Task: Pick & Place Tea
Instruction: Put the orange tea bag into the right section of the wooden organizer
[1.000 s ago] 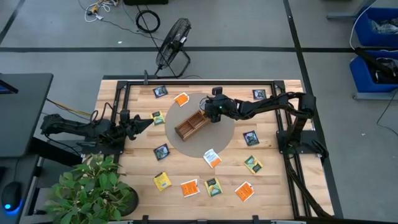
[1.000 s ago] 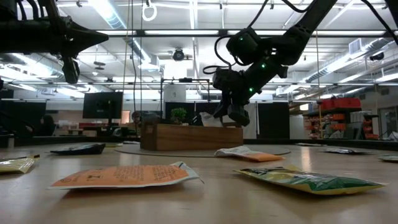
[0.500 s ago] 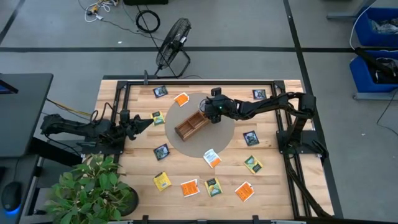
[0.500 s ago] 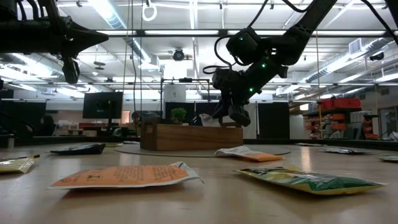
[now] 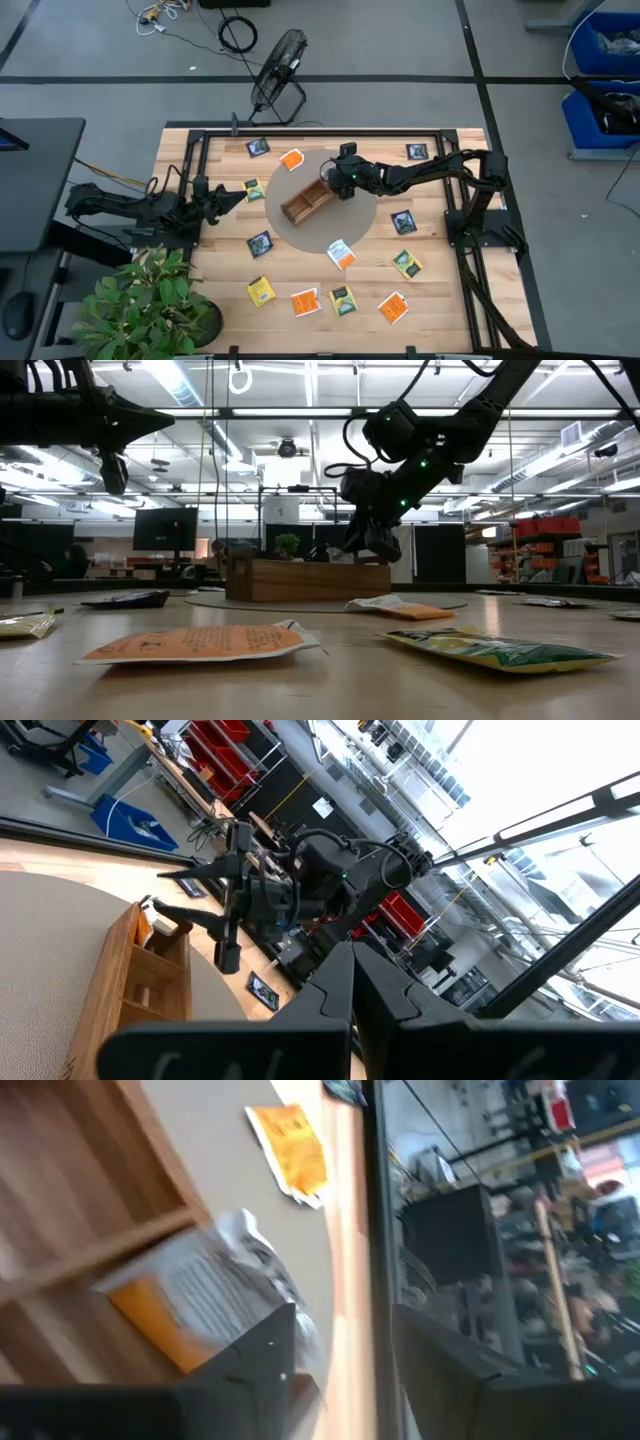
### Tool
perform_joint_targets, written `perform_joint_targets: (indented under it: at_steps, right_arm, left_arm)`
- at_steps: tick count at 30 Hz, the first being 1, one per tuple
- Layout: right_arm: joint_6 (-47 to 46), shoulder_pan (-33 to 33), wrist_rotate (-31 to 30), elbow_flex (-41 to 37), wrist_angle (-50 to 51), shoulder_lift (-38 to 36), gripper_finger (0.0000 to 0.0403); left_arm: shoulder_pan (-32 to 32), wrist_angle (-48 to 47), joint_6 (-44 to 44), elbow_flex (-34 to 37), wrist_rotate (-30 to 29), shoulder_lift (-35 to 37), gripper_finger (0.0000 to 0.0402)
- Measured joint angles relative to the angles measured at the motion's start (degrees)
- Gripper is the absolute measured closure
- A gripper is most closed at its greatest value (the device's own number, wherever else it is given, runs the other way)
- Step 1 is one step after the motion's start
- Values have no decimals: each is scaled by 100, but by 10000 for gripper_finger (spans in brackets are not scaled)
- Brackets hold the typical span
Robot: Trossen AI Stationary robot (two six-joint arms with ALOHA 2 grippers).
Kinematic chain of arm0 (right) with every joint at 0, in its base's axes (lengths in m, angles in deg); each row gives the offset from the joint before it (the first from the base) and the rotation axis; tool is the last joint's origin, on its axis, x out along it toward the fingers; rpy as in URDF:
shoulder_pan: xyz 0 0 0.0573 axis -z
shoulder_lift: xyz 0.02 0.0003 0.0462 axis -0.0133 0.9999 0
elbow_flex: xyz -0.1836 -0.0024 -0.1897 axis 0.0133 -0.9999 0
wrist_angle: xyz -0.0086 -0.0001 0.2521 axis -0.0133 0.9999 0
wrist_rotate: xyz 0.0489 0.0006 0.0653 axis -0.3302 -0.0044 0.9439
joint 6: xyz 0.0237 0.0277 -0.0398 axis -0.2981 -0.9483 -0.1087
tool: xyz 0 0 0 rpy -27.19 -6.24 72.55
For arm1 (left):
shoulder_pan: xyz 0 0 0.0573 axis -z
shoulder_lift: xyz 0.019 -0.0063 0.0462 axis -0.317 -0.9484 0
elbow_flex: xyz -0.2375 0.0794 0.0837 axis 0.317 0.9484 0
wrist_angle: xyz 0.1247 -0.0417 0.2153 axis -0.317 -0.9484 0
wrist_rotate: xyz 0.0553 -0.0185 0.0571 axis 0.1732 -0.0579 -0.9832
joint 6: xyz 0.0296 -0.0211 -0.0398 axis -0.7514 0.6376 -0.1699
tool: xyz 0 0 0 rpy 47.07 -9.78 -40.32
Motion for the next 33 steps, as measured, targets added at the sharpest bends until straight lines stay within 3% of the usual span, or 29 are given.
perform_joint_targets:
  at_steps: [5, 11, 21, 33]
  right_arm:
    - [-35, -63, -161, -7, 72, -219, 199]
    - [-778, -332, 360, -4, 659, -862, 190]
    - [-3363, -984, 1914, -4, 2122, -1884, 190]
    - [-6065, -1553, 3116, -4, 2516, -2009, 190]
  left_arm:
    - [1, -1, -3, -2, -2, 0, 399]
    - [0, -4, -11, -2, -4, 2, 399]
    - [2, -4, 4, -2, -4, 2, 399]
    - [1, 0, -164, -1, 0, 0, 399]
